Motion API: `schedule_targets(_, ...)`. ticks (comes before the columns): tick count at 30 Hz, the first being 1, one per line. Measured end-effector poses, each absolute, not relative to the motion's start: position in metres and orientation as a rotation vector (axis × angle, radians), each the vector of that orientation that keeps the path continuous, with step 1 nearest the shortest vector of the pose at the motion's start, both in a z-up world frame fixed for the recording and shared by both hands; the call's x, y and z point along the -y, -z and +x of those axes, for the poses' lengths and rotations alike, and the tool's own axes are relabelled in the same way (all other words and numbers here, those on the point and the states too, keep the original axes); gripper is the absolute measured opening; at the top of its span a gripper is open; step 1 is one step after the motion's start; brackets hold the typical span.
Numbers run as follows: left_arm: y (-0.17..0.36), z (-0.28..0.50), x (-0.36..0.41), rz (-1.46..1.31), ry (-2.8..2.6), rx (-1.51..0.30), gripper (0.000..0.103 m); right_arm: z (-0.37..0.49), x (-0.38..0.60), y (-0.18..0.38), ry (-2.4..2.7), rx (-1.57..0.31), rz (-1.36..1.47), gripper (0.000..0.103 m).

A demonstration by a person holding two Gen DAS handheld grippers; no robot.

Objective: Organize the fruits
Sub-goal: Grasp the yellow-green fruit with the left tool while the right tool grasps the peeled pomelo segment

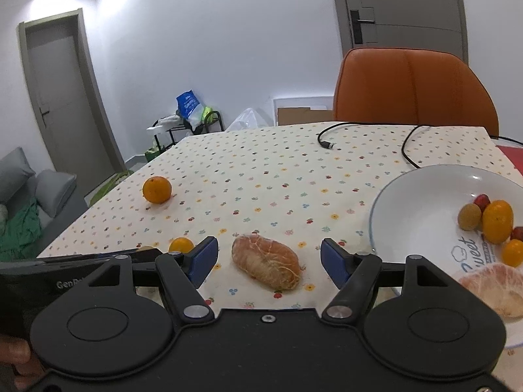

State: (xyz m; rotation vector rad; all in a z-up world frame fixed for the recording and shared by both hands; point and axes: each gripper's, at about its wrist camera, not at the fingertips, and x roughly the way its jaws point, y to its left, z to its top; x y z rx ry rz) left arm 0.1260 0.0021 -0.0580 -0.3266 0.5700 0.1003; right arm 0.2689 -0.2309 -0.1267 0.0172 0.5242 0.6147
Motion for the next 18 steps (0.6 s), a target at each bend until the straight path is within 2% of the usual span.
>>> schedule_targets(18,0.062,0.12,-0.032,-0.367,-0.167,-0.566,0.025,0.293,0.201,0.131,-0.64,-0.55,-0.065,0.07)
